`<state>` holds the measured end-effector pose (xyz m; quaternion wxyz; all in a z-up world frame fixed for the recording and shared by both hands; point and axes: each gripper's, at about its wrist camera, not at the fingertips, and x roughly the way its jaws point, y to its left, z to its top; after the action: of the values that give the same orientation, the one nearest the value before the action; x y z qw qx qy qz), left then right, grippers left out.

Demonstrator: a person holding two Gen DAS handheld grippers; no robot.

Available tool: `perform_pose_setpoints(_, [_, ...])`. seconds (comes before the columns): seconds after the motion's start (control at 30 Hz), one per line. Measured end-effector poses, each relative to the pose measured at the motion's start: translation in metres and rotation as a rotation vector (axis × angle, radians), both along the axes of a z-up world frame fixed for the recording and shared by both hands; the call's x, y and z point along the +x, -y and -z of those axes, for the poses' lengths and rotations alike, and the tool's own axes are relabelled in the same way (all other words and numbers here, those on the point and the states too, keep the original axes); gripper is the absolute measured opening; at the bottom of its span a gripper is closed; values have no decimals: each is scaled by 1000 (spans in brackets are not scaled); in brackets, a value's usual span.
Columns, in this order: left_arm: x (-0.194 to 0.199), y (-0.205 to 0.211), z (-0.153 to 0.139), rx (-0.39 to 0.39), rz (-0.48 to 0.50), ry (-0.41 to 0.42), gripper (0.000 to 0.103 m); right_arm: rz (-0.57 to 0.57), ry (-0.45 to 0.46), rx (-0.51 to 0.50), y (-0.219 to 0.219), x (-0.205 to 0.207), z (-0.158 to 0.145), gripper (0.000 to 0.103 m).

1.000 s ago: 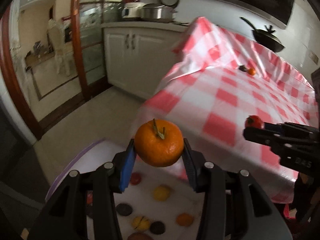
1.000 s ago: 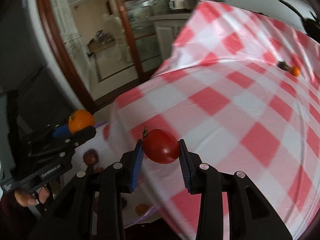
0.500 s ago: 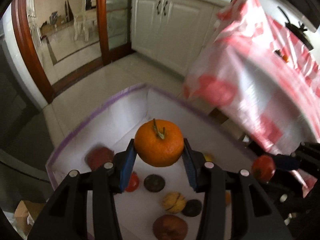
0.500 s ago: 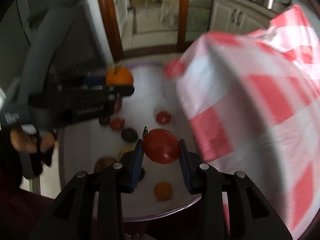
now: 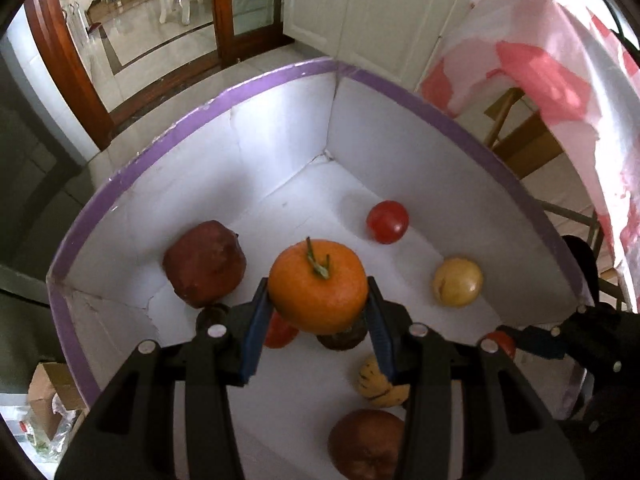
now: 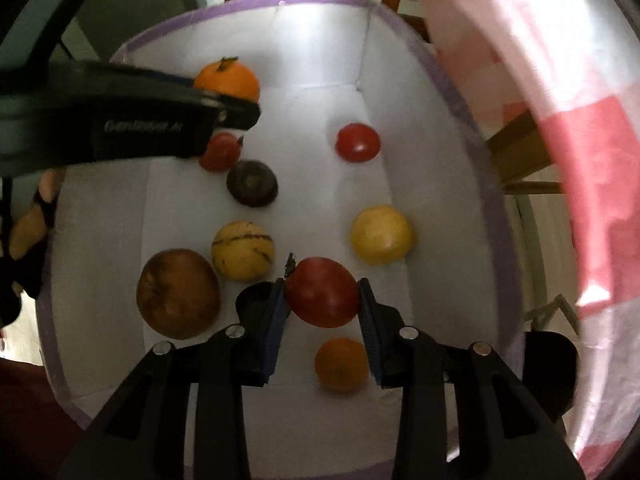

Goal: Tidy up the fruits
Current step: 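Open the left tool to drop the mandarin while the right releases the tomato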

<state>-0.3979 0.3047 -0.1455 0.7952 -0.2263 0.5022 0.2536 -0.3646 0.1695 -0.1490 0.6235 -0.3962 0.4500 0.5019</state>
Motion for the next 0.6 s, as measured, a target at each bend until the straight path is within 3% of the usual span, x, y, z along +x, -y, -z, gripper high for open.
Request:
perform_pose_setpoints(0.17, [0, -1, 2, -5, -1, -8, 48, 2, -5, 24, -1, 0, -4, 38])
perform_pose_setpoints(0.27, [-1, 1, -3, 17, -15, 10, 73, 29, -17, 60, 3, 3, -15, 51])
perform_pose_setpoints(0.3, [-1, 2, -6, 34, -15, 14, 77, 34, -24, 71, 4, 5, -18, 52])
perform_pose_setpoints(0.6, [7, 9, -23, 92, 11, 6, 83, 20, -36, 118, 6, -2, -40, 54])
